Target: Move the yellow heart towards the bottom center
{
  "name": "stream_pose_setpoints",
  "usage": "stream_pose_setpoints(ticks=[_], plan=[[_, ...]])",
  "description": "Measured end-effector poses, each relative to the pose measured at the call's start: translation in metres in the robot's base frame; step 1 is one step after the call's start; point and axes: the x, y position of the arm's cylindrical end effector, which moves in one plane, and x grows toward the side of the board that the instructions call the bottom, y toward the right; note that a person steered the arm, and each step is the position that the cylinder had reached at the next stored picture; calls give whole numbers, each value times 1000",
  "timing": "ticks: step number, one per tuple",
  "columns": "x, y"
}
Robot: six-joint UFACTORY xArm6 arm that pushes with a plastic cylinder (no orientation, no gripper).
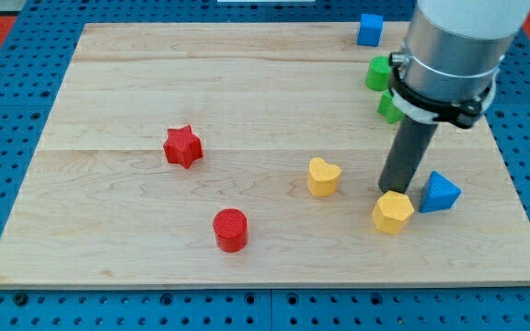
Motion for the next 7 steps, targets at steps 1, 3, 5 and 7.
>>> stream_pose_setpoints(ticks=[1, 3, 5, 7], plan=[[-23, -14], [-29, -81], [-15, -82], [-15, -90]])
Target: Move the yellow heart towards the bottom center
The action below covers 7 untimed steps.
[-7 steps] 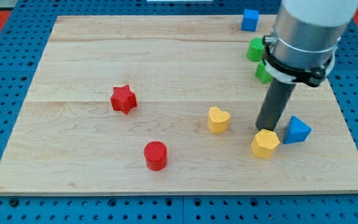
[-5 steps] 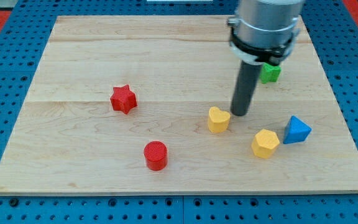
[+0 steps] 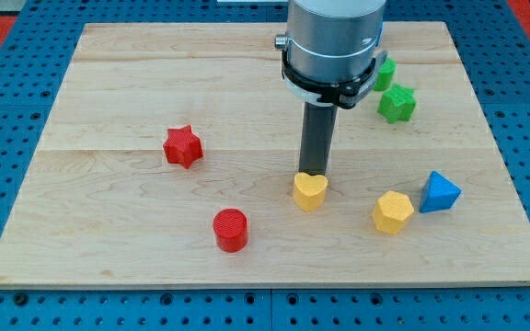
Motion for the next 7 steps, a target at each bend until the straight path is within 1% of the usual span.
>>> stream_pose_setpoints(ticks=[2, 3, 4, 5, 6, 7], plan=[[4, -2], [9, -24], [10, -27], [21, -9], [40, 16], [49, 46]])
